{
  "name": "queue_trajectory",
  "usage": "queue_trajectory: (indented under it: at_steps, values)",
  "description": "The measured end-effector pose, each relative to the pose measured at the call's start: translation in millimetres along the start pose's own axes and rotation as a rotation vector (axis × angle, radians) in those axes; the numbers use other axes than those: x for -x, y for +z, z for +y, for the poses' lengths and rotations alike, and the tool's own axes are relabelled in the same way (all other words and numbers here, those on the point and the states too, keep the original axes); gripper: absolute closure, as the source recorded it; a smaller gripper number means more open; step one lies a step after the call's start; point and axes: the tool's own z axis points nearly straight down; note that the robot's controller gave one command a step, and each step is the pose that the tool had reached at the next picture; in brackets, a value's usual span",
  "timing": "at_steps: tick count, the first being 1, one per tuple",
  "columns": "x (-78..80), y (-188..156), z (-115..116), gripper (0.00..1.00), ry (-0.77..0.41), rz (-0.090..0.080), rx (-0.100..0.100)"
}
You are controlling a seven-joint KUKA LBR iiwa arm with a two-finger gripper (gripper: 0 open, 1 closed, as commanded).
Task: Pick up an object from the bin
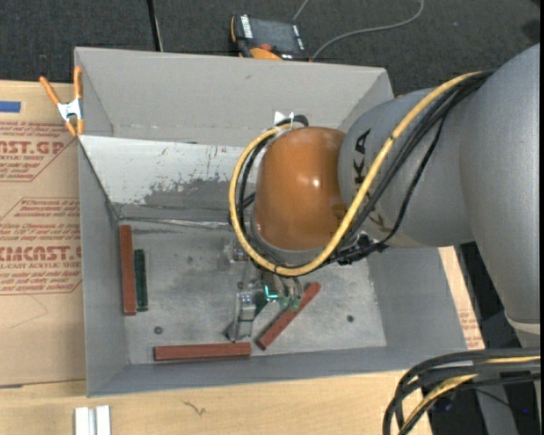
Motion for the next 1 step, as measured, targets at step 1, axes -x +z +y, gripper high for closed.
queue_trajectory:
  at_steps: [1]
  values:
    - [-12.0,-78.7,-3.5,0.0,-0.096,-0.015,0.001]
